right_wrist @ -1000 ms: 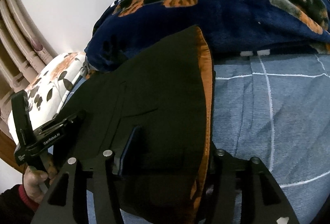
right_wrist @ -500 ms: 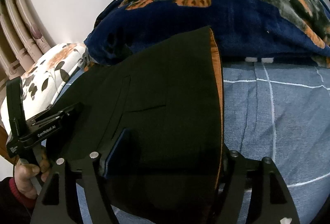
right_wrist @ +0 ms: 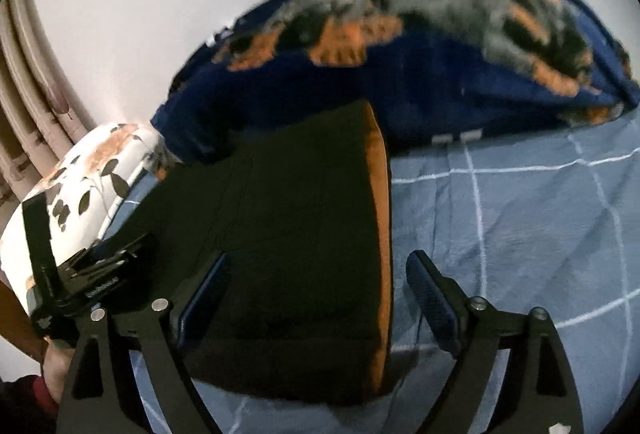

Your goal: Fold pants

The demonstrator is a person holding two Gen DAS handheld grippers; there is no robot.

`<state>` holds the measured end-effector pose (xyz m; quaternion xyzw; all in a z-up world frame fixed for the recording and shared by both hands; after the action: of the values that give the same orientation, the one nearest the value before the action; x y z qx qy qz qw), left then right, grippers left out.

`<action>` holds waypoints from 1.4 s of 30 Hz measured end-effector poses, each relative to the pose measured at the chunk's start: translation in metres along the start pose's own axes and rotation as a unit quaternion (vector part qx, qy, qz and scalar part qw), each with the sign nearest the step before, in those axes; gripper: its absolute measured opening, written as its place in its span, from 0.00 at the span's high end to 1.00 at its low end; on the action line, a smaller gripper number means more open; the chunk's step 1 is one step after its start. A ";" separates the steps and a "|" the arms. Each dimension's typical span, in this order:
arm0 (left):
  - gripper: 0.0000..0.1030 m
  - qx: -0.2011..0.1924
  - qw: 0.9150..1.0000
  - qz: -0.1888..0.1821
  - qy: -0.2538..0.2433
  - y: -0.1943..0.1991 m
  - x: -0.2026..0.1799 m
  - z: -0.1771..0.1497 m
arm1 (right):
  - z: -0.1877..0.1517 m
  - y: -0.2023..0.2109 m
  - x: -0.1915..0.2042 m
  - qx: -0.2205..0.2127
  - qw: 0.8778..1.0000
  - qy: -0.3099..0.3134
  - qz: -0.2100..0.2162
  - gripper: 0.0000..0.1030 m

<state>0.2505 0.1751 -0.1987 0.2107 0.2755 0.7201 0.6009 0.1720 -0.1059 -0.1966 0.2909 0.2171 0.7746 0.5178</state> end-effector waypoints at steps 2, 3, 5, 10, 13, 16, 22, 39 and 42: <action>0.19 -0.024 1.000 0.008 0.005 0.020 0.003 0.005 | 0.000 0.017 0.013 -0.010 1.000 0.019 0.006 0.15; 0.16 -0.036 0.999 0.008 0.009 0.032 0.004 0.009 | -0.001 0.024 0.017 -0.013 1.000 0.024 0.006 0.15; 0.05 -0.066 0.998 0.014 0.007 0.060 0.004 0.019 | -0.002 0.039 0.025 -0.021 0.999 0.025 0.013 0.14; 0.00 -0.118 0.993 0.011 -0.015 0.122 -0.010 0.041 | -0.008 0.068 0.031 -0.031 0.999 0.007 0.024 0.13; 0.00 -0.137 0.990 -0.011 -0.012 0.155 -0.018 0.048 | -0.008 0.084 0.038 -0.040 0.999 0.004 0.028 0.13; 0.00 -0.151 0.988 -0.008 -0.021 0.182 -0.028 0.050 | -0.008 0.101 0.047 -0.049 0.998 0.012 0.022 0.13; 0.00 -0.159 0.987 -0.030 -0.015 0.223 -0.037 0.043 | -0.012 0.134 0.061 -0.065 0.997 0.025 0.019 0.08; 0.00 -0.121 0.991 -0.058 0.018 0.253 -0.030 0.031 | -0.032 0.167 0.063 -0.055 0.998 0.020 0.017 0.07; 0.00 -0.116 0.991 -0.061 0.023 0.255 -0.028 0.029 | -0.033 0.170 0.064 -0.056 0.998 0.022 0.016 0.07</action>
<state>0.0833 0.1197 -0.0106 0.1062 0.2161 0.7137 0.6578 0.0162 -0.1101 -0.0981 0.2482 0.1802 0.7999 0.5159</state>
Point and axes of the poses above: each gripper's, at about its wrist camera, not at the fingertips, and y roughly against the way its jaws point, x to its left, z to its top, the point moved 3 cm from there along -y, roughly the way its jaws point, and after that the axes turned 8 degrees about y, right-handed, at the moved point
